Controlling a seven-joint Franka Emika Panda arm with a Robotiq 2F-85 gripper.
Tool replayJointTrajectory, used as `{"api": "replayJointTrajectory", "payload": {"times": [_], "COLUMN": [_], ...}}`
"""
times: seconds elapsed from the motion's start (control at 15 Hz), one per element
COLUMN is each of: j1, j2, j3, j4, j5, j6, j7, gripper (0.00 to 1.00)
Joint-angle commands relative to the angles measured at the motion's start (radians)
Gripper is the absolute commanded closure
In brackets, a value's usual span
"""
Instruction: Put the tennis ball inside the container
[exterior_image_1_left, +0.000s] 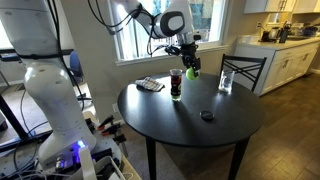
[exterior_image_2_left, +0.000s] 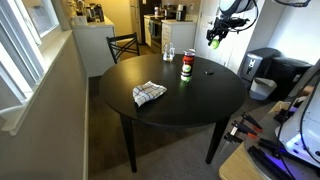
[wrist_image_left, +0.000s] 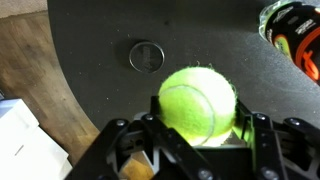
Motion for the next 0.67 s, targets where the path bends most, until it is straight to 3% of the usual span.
{"api": "replayJointTrajectory", "payload": {"times": [0.0,0.4,0.6], "j1": [-0.016,0.002,0.017], "j2": [-0.023,-0.037,-0.051], "j3": [0.034,0.089,0.133], "j4": [0.000,-0.008,-0.015], "j5": [0.045,0.213,0.328], "j6": [0.050,0.215,0.260], "j7": [0.002,-0.058,-0.148], "gripper": [0.58,0.58,0.58]}}
